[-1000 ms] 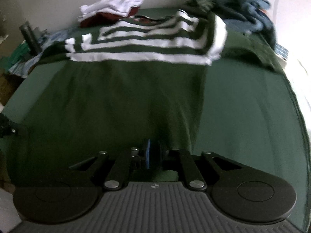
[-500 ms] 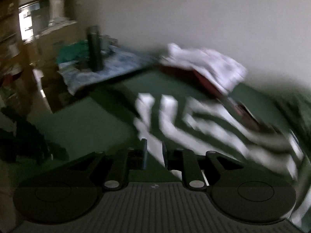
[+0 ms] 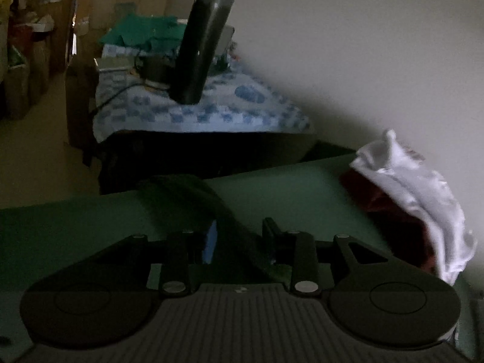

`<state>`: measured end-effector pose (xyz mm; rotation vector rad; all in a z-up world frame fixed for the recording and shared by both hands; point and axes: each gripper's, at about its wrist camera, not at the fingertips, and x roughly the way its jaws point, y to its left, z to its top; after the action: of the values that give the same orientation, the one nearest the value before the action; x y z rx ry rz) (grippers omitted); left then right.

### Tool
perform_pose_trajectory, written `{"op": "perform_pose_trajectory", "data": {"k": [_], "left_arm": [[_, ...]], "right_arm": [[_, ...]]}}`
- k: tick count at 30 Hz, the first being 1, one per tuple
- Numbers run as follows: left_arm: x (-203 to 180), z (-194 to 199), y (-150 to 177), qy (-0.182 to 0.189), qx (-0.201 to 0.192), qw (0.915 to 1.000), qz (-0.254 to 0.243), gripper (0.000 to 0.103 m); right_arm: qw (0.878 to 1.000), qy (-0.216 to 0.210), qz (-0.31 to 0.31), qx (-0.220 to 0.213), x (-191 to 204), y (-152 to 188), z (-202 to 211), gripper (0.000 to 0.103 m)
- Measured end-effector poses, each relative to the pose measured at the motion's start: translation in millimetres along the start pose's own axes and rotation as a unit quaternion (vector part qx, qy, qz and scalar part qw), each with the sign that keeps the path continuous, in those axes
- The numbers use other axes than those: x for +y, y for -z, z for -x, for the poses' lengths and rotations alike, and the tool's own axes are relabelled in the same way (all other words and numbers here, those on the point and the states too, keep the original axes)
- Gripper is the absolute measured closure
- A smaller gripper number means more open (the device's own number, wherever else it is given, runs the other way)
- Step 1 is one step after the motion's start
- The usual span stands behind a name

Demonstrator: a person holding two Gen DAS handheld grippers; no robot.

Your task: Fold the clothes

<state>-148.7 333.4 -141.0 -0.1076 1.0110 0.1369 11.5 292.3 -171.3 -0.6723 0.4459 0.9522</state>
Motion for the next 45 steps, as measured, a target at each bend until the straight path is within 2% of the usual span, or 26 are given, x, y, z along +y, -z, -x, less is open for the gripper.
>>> {"op": "perform_pose_trajectory", "data": {"k": [2, 3, 6, 8, 11, 14, 16, 19, 21, 24, 25, 27, 29, 31, 32, 35, 38, 40, 41, 42, 43, 44, 45], "left_arm": [[8.0, -0.3, 0.1, 0.001, -0.001, 1.0000, -0.003, 0.052], [12.0, -0.5, 0.2, 0.001, -0.001, 1.0000, -0.004, 0.051], [19.3, -1.8, -4.8, 0.013, -0.009, 0.9999, -0.006, 0.051], [22.9, -2.8, -9.6, 0.024, -0.017, 0.9996, -0.007, 0.051], [29.0, -5.3, -22.1, 0.045, -0.030, 0.9985, 0.008, 0.051], [34.0, -9.6, -37.1, 0.066, -0.042, 0.9967, 0.022, 0.051], [35.6, -14.0, -48.8, 0.082, -0.050, 0.9949, 0.030, 0.051], [40.7, -26.9, -72.4, 0.123, -0.060, 0.9894, 0.050, 0.051], [43.4, -38.4, -88.5, 0.149, -0.063, 0.9843, 0.071, 0.045], [42.0, -60.7, -113.0, 0.176, -0.054, 0.9773, 0.105, 0.040], [41.3, -68.1, -120.9, 0.187, -0.051, 0.9746, 0.112, 0.040], [41.4, -83.0, -134.6, 0.212, -0.048, 0.9665, 0.136, 0.035], [45.1, -102.7, -144.7, 0.234, -0.035, 0.9548, 0.180, 0.034], [51.3, -120.7, -151.6, 0.258, -0.027, 0.9370, 0.234, 0.033], [54.3, -128.1, -154.9, 0.268, -0.026, 0.9270, 0.261, 0.030], [60.1, -141.6, -166.8, 0.278, -0.027, 0.9072, 0.315, 0.028], [62.3, -153.1, -180.4, 0.274, -0.034, 0.8948, 0.351, 0.028], [60.6, -160.1, -190.9, 0.268, -0.036, 0.8928, 0.361, 0.034], [58.0, -163.3, -195.9, 0.259, -0.037, 0.8961, 0.358, 0.046], [55.5, -166.8, -200.5, 0.251, -0.036, 0.8994, 0.356, 0.072], [53.6, -171.8, -203.3, 0.244, -0.027, 0.9031, 0.352, 0.090], [52.1, -175.7, -205.5, 0.239, -0.021, 0.9059, 0.349, 0.103], [52.7, -175.0, -205.0, 0.239, -0.024, 0.9054, 0.350, 0.103]], "right_arm": [[1.000, -0.006, -0.004, 0.008, -1.3, -2.8, -6.9, 0.080], [1.000, -0.013, -0.013, 0.012, -3.1, -5.7, -10.7, 0.100], [0.996, -0.019, -0.083, -0.019, -21.6, -8.6, 6.1, 0.101], [0.989, -0.013, -0.140, -0.046, -38.1, -6.1, 23.1, 0.101], [0.965, -0.011, -0.246, -0.090, -68.9, 10.5, 53.1, 0.101], [0.939, 0.018, -0.323, -0.120, -92.9, 32.0, 79.7, 0.100], [0.926, 0.029, -0.359, -0.114, -106.8, 50.1, 93.0, 0.100], [0.928, 0.061, -0.359, -0.080, -109.4, 75.1, 105.3, 0.100], [0.927, 0.078, -0.365, -0.048, -107.6, 89.9, 108.9, 0.099], [0.919, 0.102, -0.381, -0.002, -103.5, 111.0, 114.1, 0.089], [0.914, 0.108, -0.392, -0.008, -101.8, 117.5, 122.6, 0.084], [0.902, 0.116, -0.416, -0.030, -96.8, 129.2, 144.7, 0.074], [0.897, 0.121, -0.423, -0.037, -88.1, 137.0, 162.6, 0.072], [0.894, 0.127, -0.428, -0.041, -79.0, 144.4, 180.0, 0.072], [0.894, 0.131, -0.428, -0.039, -74.3, 147.9, 186.7, 0.072], [0.893, 0.141, -0.428, -0.025, -60.2, 159.3, 204.8, 0.072], [0.891, 0.153, -0.428, -0.011, -49.3, 169.2, 214.6, 0.072], [0.889, 0.160, -0.428, -0.004, -43.7, 174.3, 219.1, 0.072], [0.889, 0.163, -0.429, -0.001, -41.6, 176.4, 220.8, 0.072], [0.888, 0.164, -0.430, 0.000, -39.9, 178.1, 222.4, 0.072], [0.887, 0.167, -0.430, 0.000, -38.7, 178.7, 224.6, 0.072], [0.886, 0.169, -0.431, -0.001, -37.5, 179.0, 227.0, 0.072], [0.886, 0.171, -0.430, -0.005, -37.3, 178.4, 229.5, 0.072]]}}
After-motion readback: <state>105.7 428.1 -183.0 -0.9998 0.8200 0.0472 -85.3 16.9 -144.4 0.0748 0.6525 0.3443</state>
